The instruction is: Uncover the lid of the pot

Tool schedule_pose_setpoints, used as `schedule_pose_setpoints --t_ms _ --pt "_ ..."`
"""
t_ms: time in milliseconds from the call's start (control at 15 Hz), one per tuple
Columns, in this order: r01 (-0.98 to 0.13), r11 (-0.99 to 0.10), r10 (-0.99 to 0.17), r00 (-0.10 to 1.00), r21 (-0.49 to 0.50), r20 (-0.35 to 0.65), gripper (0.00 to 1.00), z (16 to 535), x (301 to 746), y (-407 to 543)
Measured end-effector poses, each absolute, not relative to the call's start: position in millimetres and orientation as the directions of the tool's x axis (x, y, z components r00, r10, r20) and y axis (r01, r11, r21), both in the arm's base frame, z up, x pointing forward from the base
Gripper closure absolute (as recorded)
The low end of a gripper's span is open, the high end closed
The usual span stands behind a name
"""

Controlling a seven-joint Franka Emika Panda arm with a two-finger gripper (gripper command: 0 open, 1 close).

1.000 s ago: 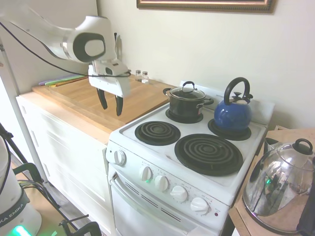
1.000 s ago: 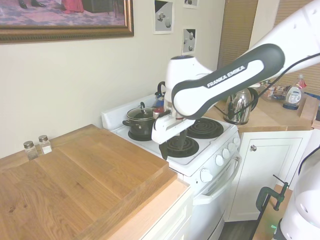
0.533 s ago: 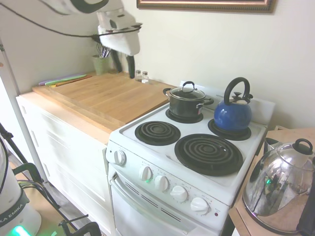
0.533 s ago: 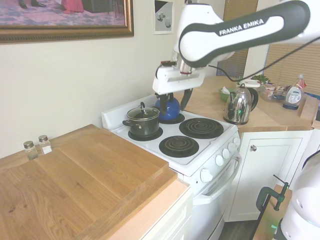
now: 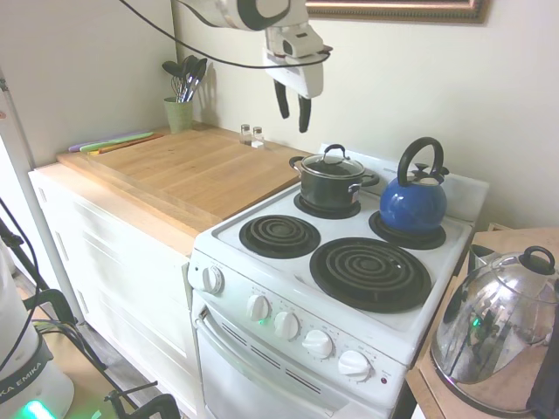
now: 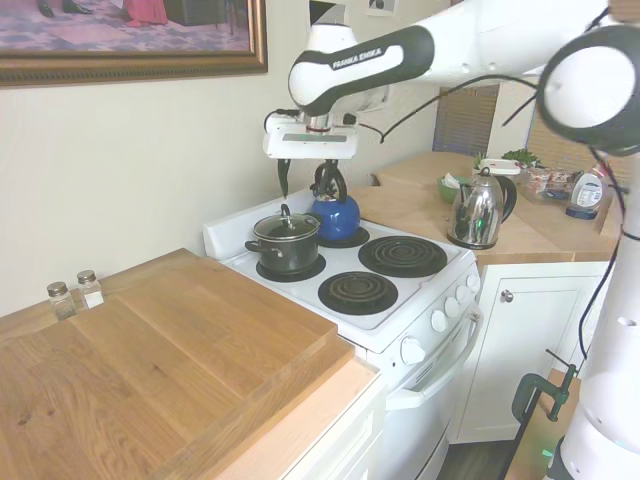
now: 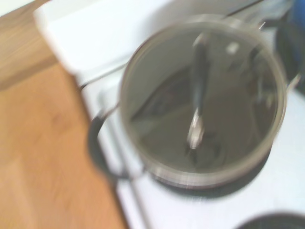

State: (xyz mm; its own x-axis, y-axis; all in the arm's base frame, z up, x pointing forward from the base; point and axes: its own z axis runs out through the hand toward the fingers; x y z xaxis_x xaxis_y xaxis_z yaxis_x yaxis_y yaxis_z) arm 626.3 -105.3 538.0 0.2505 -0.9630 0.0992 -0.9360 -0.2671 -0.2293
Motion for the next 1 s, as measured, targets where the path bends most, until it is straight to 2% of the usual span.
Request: schedule_pose_setpoints --t_ms 200,267,733,1000 --pt "-0.948 -0.238 -0.970 0.222 -0.210 0.099 0.00 508 668 -104" --pt "-0.952 -0.223 -0.973 0.206 -0.208 0.101 1.00 500 677 -107" --pt "-0.970 -0.156 -0.984 0.136 -0.186 0.117 1.00 464 706 -132" --pt "-0.967 -0.156 -0.983 0.133 -0.200 0.123 1.00 473 710 -129"
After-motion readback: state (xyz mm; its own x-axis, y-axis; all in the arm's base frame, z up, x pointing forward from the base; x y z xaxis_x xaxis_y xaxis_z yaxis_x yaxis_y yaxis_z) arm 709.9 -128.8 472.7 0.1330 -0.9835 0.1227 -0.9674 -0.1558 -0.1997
